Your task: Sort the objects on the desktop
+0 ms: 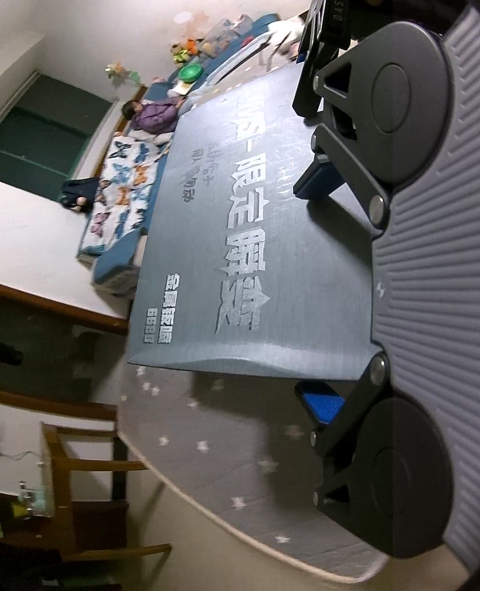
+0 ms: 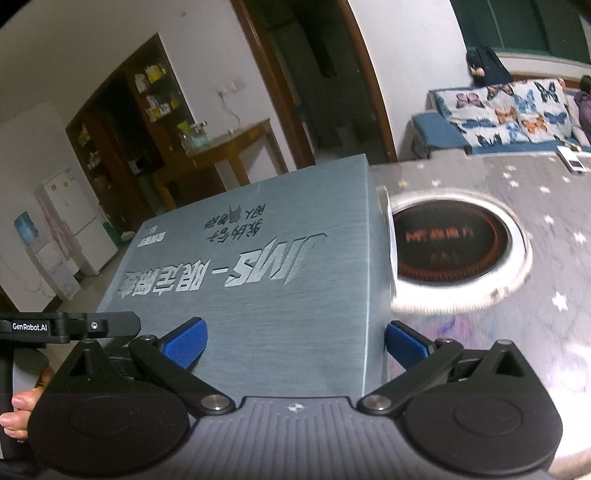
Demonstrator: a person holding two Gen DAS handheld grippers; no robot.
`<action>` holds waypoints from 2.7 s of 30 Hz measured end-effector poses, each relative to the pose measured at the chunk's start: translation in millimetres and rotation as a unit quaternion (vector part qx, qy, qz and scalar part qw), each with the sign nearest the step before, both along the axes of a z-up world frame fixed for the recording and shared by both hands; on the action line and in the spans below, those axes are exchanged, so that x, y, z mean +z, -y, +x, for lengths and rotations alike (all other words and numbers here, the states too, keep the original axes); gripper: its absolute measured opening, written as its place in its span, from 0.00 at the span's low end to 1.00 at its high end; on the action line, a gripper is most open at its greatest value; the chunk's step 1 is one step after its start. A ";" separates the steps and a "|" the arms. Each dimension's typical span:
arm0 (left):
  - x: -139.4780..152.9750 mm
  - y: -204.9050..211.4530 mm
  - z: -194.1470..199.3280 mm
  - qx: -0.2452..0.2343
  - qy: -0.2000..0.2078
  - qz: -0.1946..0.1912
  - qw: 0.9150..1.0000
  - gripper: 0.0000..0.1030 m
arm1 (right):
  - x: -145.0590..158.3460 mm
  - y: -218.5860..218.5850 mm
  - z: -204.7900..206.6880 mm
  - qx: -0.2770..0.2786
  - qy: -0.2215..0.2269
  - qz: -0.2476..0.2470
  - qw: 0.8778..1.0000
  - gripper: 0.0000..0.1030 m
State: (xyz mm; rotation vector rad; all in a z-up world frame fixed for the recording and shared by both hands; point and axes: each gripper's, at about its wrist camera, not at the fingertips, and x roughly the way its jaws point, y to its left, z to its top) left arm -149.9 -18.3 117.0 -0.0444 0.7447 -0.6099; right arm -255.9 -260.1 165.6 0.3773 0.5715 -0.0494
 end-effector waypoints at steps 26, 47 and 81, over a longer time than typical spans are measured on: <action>-19.7 68.3 145.7 0.040 -0.022 0.011 0.999 1.00 | -23.4 85.8 155.5 -0.004 0.002 0.025 1.000 1.00; -21.7 69.4 152.4 0.039 -0.024 0.028 0.999 0.99 | -42.6 101.7 167.0 0.006 -0.021 0.075 0.997 1.00; -51.1 67.6 168.3 0.046 -0.071 0.038 0.996 0.99 | -56.3 93.8 177.9 0.007 -0.051 0.048 0.997 1.00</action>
